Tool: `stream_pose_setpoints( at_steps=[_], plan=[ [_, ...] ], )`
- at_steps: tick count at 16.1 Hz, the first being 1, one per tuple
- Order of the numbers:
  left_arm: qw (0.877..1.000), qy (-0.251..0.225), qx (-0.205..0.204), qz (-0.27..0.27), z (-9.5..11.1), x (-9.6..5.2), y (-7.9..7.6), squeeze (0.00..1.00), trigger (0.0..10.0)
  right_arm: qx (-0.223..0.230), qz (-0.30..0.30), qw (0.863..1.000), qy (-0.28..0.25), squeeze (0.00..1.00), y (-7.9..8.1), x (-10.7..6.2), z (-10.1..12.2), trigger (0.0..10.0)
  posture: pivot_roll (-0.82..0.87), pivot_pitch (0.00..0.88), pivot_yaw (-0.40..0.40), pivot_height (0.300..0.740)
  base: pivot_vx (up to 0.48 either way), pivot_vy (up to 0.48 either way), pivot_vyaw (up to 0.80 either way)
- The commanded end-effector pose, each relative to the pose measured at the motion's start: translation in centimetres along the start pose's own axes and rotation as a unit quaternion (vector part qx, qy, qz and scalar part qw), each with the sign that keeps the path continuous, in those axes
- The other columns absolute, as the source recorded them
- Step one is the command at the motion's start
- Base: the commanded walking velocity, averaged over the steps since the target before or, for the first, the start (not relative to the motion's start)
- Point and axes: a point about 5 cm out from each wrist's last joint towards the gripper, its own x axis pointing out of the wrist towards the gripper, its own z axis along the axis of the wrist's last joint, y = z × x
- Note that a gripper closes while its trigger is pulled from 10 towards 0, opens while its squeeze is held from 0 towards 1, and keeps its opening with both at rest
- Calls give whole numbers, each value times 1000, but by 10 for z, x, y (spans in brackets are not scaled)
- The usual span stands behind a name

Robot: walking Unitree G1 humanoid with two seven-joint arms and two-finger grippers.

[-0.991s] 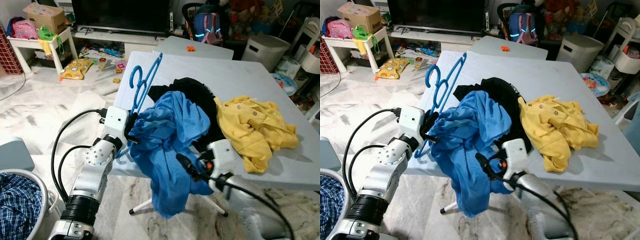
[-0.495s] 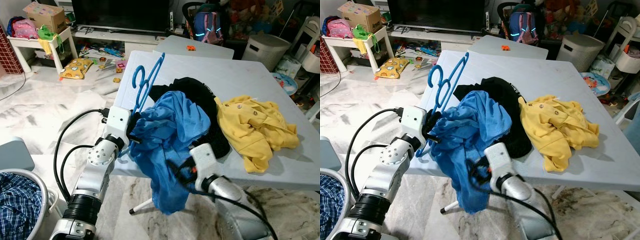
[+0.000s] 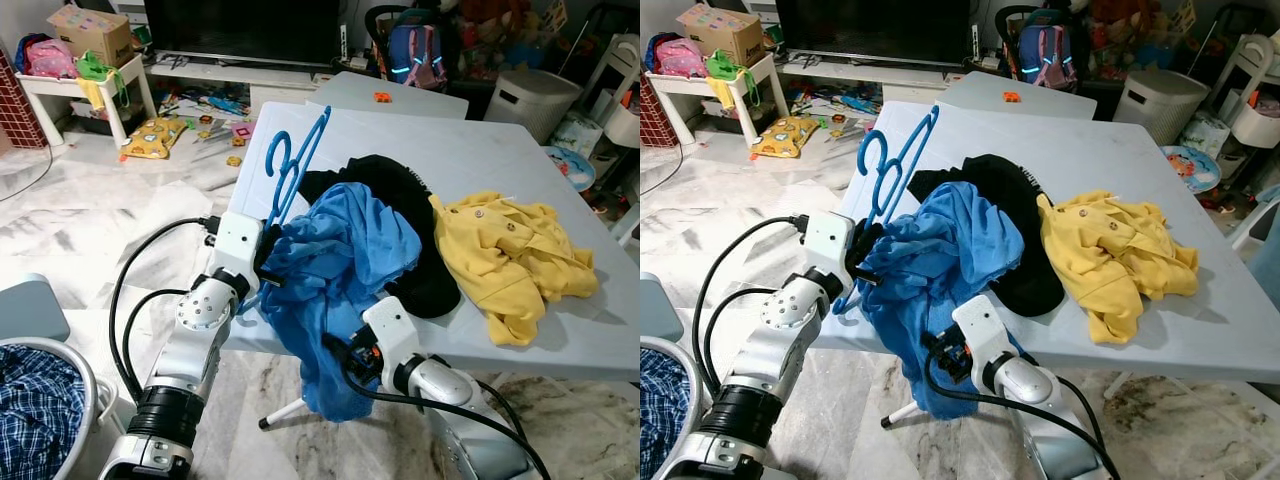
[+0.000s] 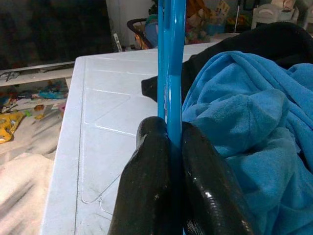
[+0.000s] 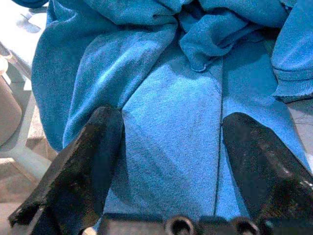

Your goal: Hang hanger

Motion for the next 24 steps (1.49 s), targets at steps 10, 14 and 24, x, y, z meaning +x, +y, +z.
stream_pose_setpoints(
  at_steps=[10,14,24],
  plan=[
    [1000,16,-7,-7,-8,1,-6,0,10000,-3,-71,996,54,0,-23,8,-10,0,111,0,-89,740,0,0,0],
    [1000,14,-6,-6,-8,0,-5,0,10000,52,-134,987,68,0,-38,9,-15,0,115,0,-90,740,0,0,0],
    [1000,11,-6,-5,-7,2,-5,0,10000,99,-233,963,-91,0,-110,19,76,0,124,0,-99,740,0,0,0]
  ],
)
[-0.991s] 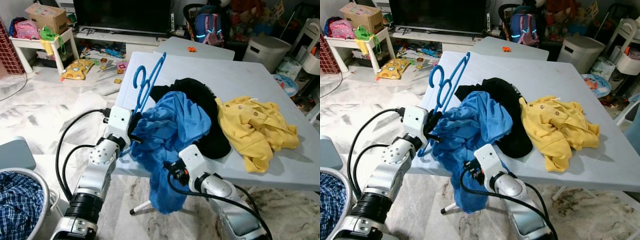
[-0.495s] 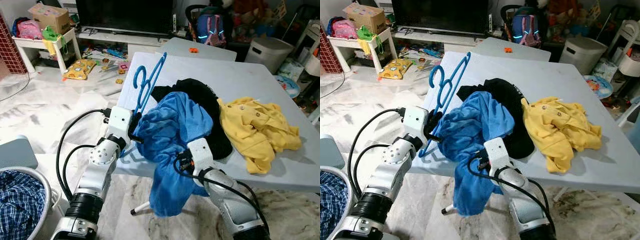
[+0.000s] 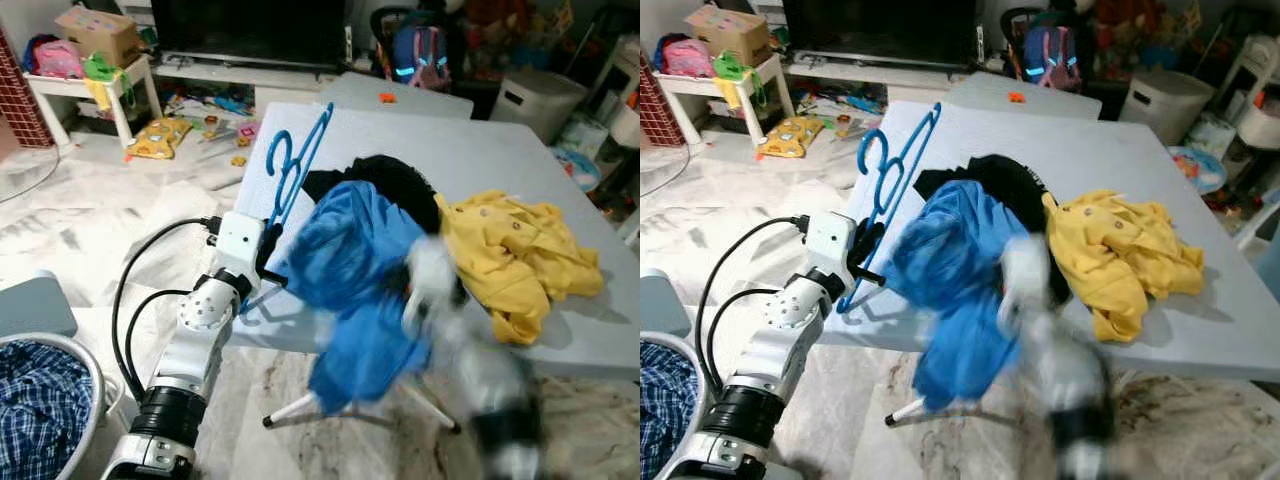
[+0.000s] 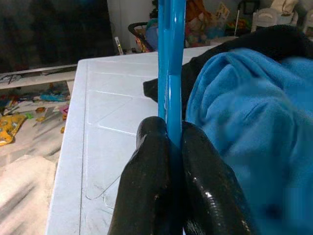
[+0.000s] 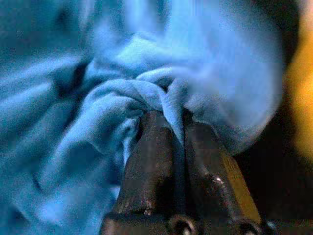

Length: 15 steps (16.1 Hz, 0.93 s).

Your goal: Hang hanger

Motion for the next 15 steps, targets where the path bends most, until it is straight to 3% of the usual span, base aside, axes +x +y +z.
stream_pose_setpoints(
  at_steps=[1,2,4,5,7,8,10,11,12,13,14,15],
  plan=[
    [1000,20,-4,-4,-8,0,-3,0,10000,-8,-24,998,-59,0,-13,5,35,0,125,0,-100,740,0,0,0],
    [1000,19,-5,-4,-8,0,-4,0,10000,-9,-35,995,-94,0,-23,11,65,0,128,0,-107,740,0,0,0],
    [1000,15,-10,8,-9,-1,-4,0,10000,-1,-97,970,-221,0,-51,10,164,0,147,0,-138,740,0,0,0],
    [1000,14,-12,12,-9,-2,-4,0,10000,4,-119,957,-265,0,-58,4,190,0,153,0,-145,740,0,0,0],
    [1000,12,-14,20,-10,-3,-3,0,10000,-4,-181,915,-361,0,-71,-18,240,0,167,0,-162,740,0,0,0],
    [1000,12,-14,23,-10,-4,-2,0,10000,-11,-201,898,-391,0,-74,-27,254,0,169,0,-165,740,0,0,0],
    [1000,12,-15,25,-10,-4,-1,0,10000,-5,-202,897,-393,0,-74,-27,256,0,168,0,-167,740,0,0,0],
    [1000,12,-15,24,-10,-4,-2,0,10000,-25,-183,919,-349,0,-67,-10,232,4745,168,0,-166,740,0,0,0],
    [1000,12,-15,24,-11,-4,-3,0,10000,-36,-174,928,-328,0,-64,-3,220,4745,168,0,-166,740,0,0,0],
    [1000,12,-16,23,-11,-4,-3,0,10000,-57,-160,944,-284,0,-59,10,196,10000,165,0,-161,740,0,0,0],
    [1000,14,-15,21,-12,-4,-4,0,10000,-94,-113,976,-161,0,-53,29,135,10000,159,0,-153,740,0,0,0],
    [1000,15,-15,19,-12,-4,-4,0,10000,-113,-90,984,-104,0,-51,34,106,10000,158,0,-152,740,0,0,0]
  ],
)
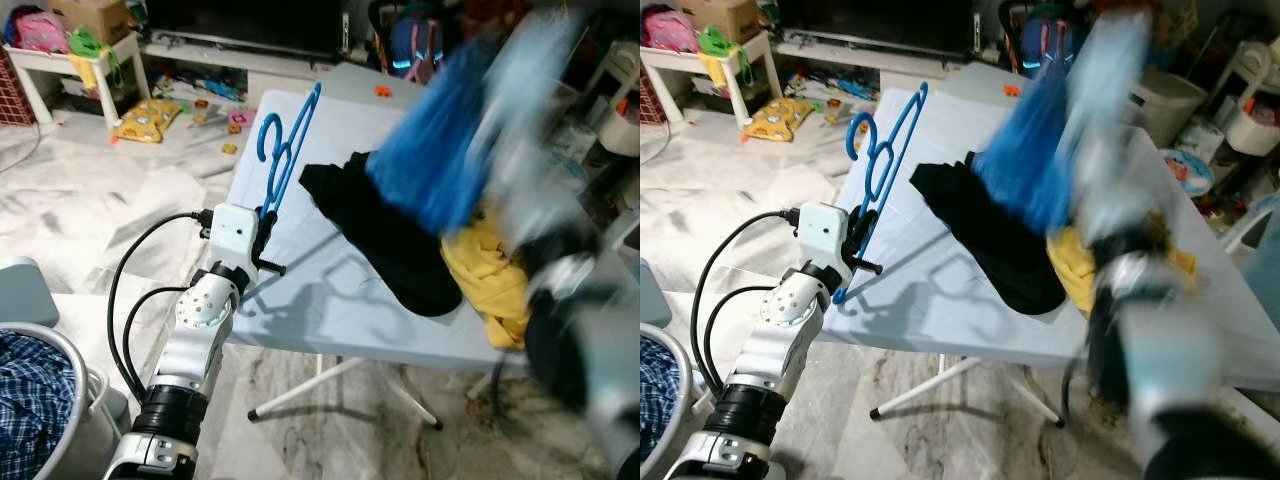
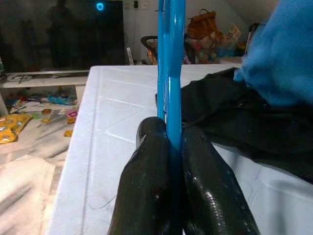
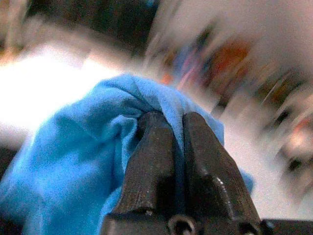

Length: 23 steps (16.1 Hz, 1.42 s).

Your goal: Hang hanger

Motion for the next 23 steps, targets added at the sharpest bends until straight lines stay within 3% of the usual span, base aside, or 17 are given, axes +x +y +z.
stream_pose_setpoints(
  at_steps=[1,2,3,4,6,7,9,11,13,15,18,19,20,23],
  plan=[
    [999,47,-7,-9,-20,-6,-5,0,10000,10,22,998,51,1000,-4,-7,-28,10000,153,0,-142,740,0,0,0],
    [999,48,-6,-12,-20,-5,-4,0,10000,16,29,997,64,1000,-9,-15,-48,10000,150,0,-132,740,0,0,0],
    [998,53,-4,-18,-20,-5,-2,0,10000,-10,39,997,64,1000,-16,-26,-63,10000,137,0,-106,740,0,0,0],
    [998,57,-5,-20,-21,-5,-1,0,10000,-18,35,997,65,1000,-20,-30,-67,10000,132,0,-98,740,0,0,0],
    [997,59,3,-39,-21,-3,-4,0,10000,-21,42,998,34,1000,-30,-43,-63,10000,111,0,-64,740,0,0,0],
    [997,57,6,-45,-20,0,-6,0,10000,-44,53,998,7,1000,-29,-48,-56,10000,104,0,-56,740,0,0,0],
    [997,54,13,-53,-17,3,-7,0,10000,-26,98,995,0,1000,-24,-58,-49,10000,91,0,-44,740,0,0,0],
    [996,57,33,-60,-18,2,1,0,10000,-40,125,991,-12,1000,-20,-66,-41,10000,92,0,-45,740,0,0,0],
    [995,72,5,-68,-22,-4,7,0,10000,8,111,993,-40,1000,-19,-76,-29,10000,111,0,-66,740,0,0,0],
    [994,66,-19,-88,-18,-7,-3,0,10000,86,70,992,-63,1000,-15,-91,-26,10000,118,0,-75,740,0,0,0],
    [992,59,-28,-109,-18,-11,-14,0,10000,127,27,990,-47,1000,-7,-109,-44,10000,93,0,-62,740,0,0,0],
    [992,67,-21,-102,-20,-10,-14,0,10000,155,-5,987,-39,608,-7,-112,-49,10000,80,0,-55,740,0,0,0],
    [992,67,-21,-106,-17,-7,-17,0,10000,170,-39,984,-32,0,-5,-121,-52,10000,71,0,-48,740,0,0,0],
    [992,30,-26,-120,12,5,-31,0,10000,157,-40,987,-8,0,1,-137,-62,10000,63,0,-48,740,0,0,0]
  ],
)
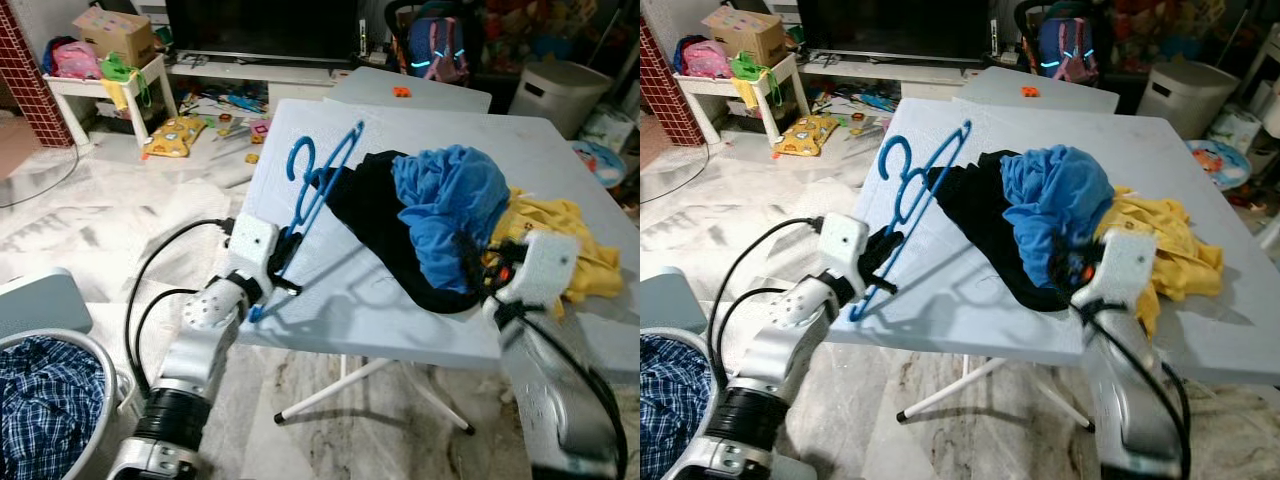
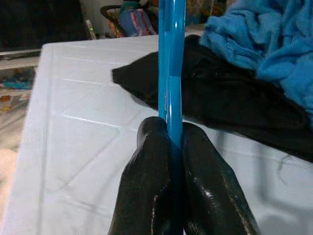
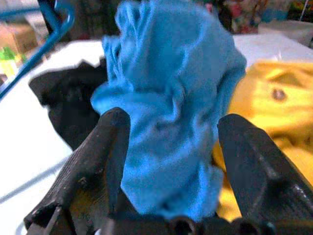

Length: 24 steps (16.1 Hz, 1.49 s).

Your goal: Hang hanger

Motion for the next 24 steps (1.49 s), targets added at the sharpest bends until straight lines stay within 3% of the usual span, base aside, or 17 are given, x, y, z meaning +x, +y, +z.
stream_pose_setpoints(
  at_steps=[1,5,11,18,24],
  plan=[
    [999,-29,11,-17,20,7,-9,0,10000,-23,-12,1000,-6,0,-5,-4,5,10000,63,0,-48,740,0,0,0],
    [1000,-15,9,-9,13,4,-8,0,10000,9,-8,1000,7,0,-4,-7,4,10000,62,0,-54,740,0,0,0],
    [1000,-1,15,-20,8,3,-12,0,10000,5,15,1000,14,0,16,-3,-2,10000,70,0,-52,740,0,0,0],
    [1000,11,14,-22,3,1,-15,0,10000,-5,-1,1000,7,0,12,-1,-1,10000,66,0,-52,740,0,0,0],
    [1000,12,17,-23,2,1,-16,0,10000,9,14,1000,10,0,15,1,-2,10000,67,0,-54,740,-269,0,0]
  ],
)
